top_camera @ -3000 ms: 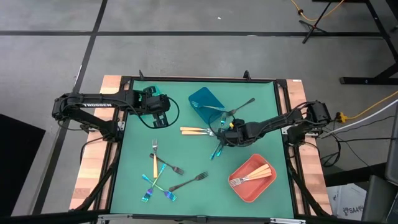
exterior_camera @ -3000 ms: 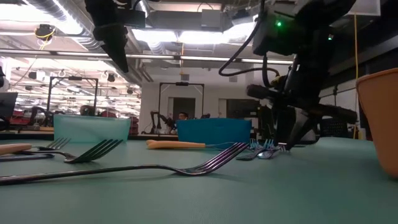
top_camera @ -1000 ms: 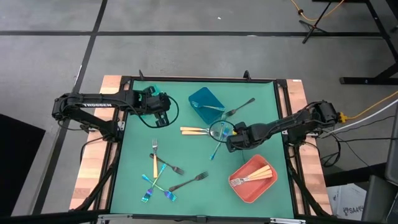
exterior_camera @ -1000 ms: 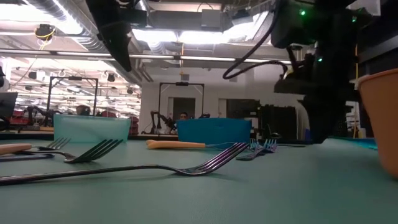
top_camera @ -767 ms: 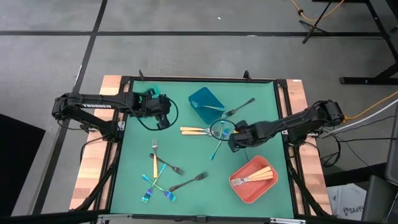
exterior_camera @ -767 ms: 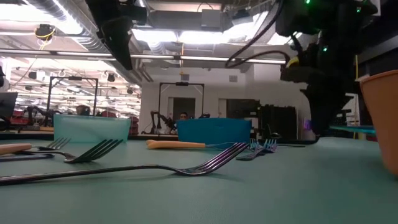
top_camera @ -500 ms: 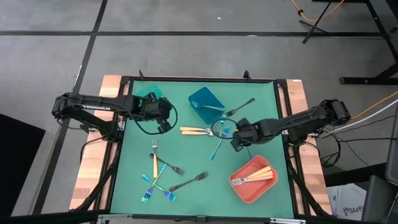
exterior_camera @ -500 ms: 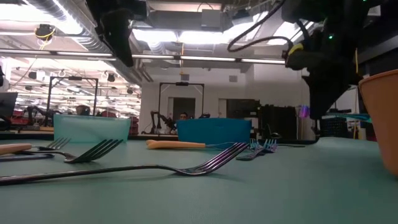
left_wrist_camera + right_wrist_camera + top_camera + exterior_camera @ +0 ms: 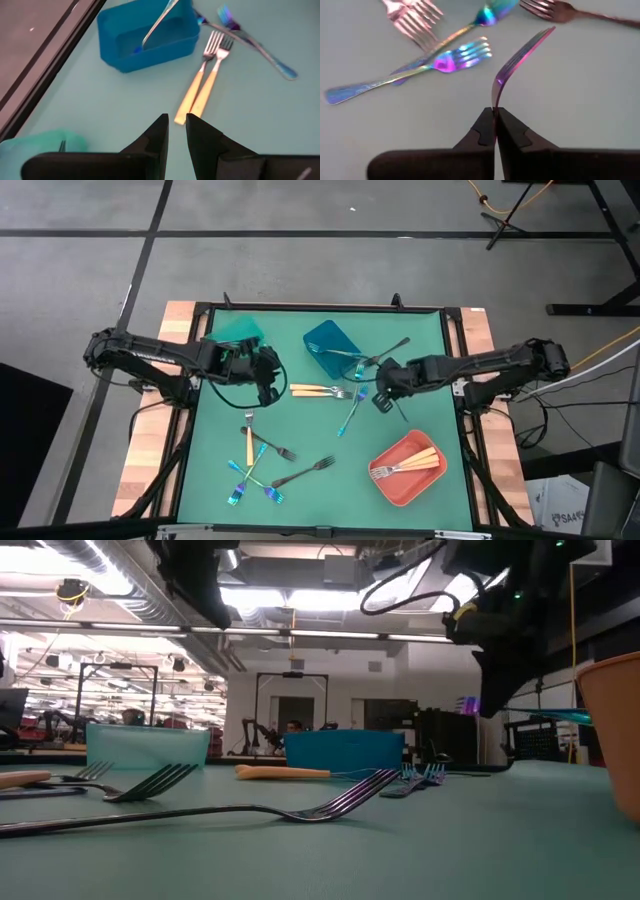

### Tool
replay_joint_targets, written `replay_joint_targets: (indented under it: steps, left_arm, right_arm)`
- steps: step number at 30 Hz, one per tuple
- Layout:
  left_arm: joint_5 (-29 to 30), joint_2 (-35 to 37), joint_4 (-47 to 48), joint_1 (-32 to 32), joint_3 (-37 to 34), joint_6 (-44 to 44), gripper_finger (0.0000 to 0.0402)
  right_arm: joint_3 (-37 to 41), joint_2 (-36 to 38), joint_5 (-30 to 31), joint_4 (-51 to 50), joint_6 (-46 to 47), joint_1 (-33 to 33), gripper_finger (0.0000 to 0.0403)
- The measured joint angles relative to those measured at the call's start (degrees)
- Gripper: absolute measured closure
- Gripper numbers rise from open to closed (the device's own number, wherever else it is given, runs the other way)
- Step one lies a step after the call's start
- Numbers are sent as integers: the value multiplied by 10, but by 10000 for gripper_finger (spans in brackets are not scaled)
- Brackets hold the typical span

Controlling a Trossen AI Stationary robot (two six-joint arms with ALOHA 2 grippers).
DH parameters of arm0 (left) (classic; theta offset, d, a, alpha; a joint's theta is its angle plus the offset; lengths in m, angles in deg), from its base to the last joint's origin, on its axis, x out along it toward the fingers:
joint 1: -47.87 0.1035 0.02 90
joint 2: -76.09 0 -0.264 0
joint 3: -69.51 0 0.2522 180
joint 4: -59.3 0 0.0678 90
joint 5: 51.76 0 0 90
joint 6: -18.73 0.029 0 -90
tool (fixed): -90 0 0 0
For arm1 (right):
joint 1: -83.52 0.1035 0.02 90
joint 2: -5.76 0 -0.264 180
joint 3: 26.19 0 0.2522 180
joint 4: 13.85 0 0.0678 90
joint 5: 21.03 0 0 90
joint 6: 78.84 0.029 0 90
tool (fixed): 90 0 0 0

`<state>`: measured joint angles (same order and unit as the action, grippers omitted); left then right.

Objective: Sort silverware by color (type)
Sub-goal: Put the purple fork into the blue bin

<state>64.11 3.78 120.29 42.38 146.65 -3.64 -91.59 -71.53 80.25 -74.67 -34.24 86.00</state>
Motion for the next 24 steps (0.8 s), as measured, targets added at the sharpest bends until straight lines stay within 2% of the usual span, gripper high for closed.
replay_joint_targets:
  steps: [8, 13, 24]
  left_arm:
    - [0, 0, -21, -22, 0, 0, 340]
    - [3, -5, -25, -33, 0, 0, 340]
    - [5, -45, -59, -39, 0, 3, 340]
  right_arm:
    - [-13, -1, -66, 82, -113, -70, 403]
    - [-57, -2, -72, 89, -189, -105, 403]
    - [-121, -22, -107, 210, -391, -197, 403]
